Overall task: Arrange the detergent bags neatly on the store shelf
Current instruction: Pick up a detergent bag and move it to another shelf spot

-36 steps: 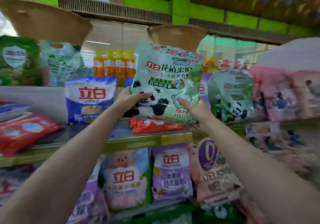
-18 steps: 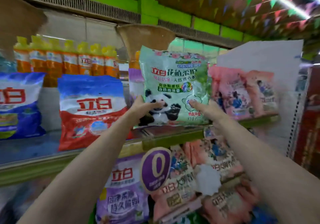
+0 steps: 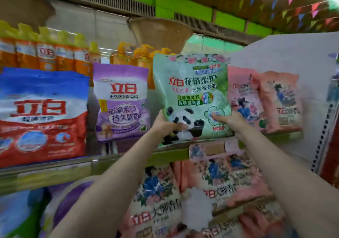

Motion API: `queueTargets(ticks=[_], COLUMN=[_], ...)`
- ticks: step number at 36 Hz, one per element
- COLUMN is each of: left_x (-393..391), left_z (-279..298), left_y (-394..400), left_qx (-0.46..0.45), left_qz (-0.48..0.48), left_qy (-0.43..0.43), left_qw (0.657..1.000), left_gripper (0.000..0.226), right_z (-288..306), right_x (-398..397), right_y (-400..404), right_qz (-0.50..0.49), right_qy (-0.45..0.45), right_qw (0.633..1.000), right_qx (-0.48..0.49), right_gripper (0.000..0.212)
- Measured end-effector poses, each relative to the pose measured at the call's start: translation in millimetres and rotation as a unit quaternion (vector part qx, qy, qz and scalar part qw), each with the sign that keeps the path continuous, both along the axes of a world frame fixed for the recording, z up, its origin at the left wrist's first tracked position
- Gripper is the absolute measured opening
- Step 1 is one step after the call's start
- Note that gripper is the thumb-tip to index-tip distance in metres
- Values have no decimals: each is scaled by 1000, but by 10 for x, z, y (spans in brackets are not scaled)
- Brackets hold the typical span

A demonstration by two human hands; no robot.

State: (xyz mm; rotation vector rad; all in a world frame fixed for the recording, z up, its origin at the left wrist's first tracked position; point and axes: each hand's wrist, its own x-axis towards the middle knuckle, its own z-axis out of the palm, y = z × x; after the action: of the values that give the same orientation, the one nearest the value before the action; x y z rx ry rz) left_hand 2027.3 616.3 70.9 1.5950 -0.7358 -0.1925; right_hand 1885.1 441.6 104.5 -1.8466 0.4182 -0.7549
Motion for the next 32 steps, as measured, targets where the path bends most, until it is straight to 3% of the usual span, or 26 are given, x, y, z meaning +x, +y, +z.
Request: queueTargets(ticks=[4,7,8,11,15,20,23,27,31,32], left_x=[-97,-98,-105,-78,-11,-42,-34,-91,-187,-218], left_z=[-68,-80,-80,-84,-85,-122,-138,-109,-71,-78], left_y=[-186,-287,-308,-368,-436,-443,-431,-435,-458,-455], left_qx=[-16,-29,-30,-40,-48,-22,40,92,126,138], left_qz=[34,58,63,88,120,122,127,146,181,198], left_qy=[19,-5,-12,-5,7,4,-4,11,35,27], left_qw=[999,998,998,995,992,992,991,985,975,970], left_gripper=[88,83,81,81,78,74,89,98,121,129], right_z=[-112,-232,-251,-218,-189,-244,-336,-387,-387,-395], right_x=[98,248,287,347,491,538,499,474,472,482], right_y=[-262,-520,-567,-588,-706,-810,-851,-847,-792,-784], right_qz=[44,77,87,122,145,149,150,103,-37,-91], right_qy=[5,-18,-22,-26,-40,-12,33,54,123,124], right_qw=[999,997,996,992,989,987,986,990,987,980], right_qx=[-4,-5,1,23,6,-51,-64,-86,-96,-126], right_gripper=[70,111,111,64,47,57,69,62,106,106])
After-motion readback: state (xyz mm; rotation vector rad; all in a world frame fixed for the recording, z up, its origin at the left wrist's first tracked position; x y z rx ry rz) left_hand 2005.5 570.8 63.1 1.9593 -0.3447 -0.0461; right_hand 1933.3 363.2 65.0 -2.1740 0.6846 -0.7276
